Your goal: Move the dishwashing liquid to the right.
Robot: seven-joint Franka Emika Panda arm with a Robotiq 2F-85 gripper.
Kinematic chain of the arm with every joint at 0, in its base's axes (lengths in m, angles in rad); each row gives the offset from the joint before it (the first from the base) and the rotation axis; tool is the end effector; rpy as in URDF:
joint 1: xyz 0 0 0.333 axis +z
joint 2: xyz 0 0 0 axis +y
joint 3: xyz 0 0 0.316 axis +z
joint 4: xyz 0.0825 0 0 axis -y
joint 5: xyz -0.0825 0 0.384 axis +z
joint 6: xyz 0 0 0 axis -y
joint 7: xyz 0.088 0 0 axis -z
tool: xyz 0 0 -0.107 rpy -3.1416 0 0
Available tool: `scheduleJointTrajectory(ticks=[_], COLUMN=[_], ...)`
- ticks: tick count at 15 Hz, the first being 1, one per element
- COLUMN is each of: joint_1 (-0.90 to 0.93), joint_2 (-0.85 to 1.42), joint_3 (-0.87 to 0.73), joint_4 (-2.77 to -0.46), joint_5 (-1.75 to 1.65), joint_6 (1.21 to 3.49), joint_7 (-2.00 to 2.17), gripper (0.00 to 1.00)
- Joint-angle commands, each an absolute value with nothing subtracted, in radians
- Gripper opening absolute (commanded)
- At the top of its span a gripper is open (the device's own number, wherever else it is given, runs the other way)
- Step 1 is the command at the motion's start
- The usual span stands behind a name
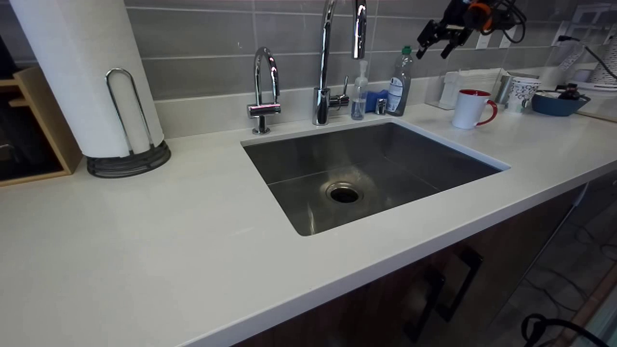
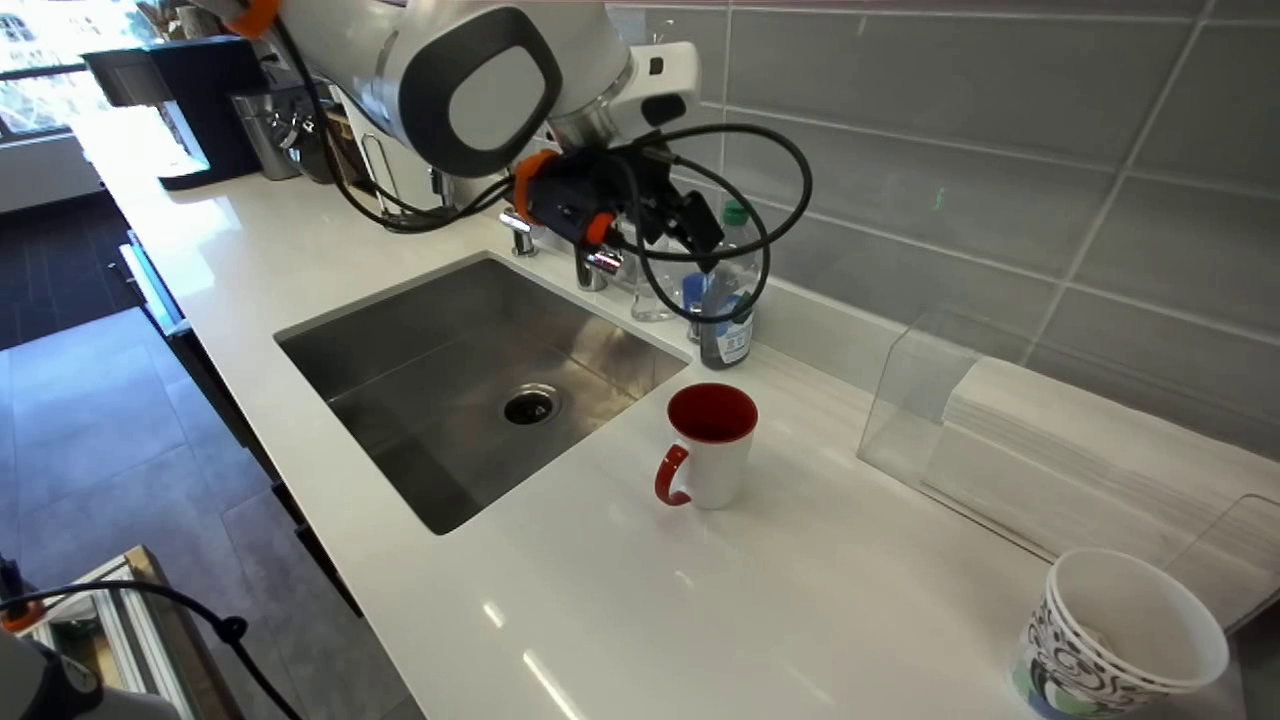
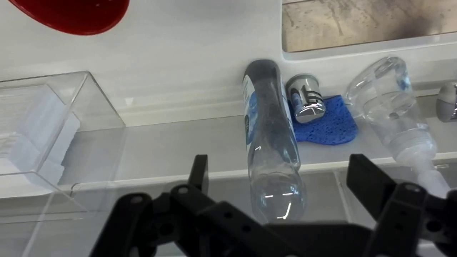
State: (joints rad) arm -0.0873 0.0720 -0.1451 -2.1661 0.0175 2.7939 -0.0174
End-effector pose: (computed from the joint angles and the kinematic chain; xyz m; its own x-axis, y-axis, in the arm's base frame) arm 0.5731 -0.1353 0.4254 0.8278 -0.1890 0.5283 -0.2261 -0.9741 0.0058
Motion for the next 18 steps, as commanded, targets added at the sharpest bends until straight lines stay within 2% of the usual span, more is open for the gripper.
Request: scheduleJointTrajectory(ticks=[1,15,16,17,18], joint_1=[-0.098,-0.135,-0.135,-0.134,-0.133], joint_2=[0.148,0.374,0.385,0.394,0.401], joint_3=[-0.131,-0.073,-0.072,-0.071,-0.072], joint_4=[-2.084,-1.88,-1.872,-1.865,-1.858], joint_5=[0.019,0.082,0.077,0.074,0.07], joint_6=[2.8,2.911,2.915,2.92,2.927], joint_7=[-0.012,-0.031,-0.031,-0.031,-0.029], gripper=[1.0,0.99,0.85,0.85,0.74])
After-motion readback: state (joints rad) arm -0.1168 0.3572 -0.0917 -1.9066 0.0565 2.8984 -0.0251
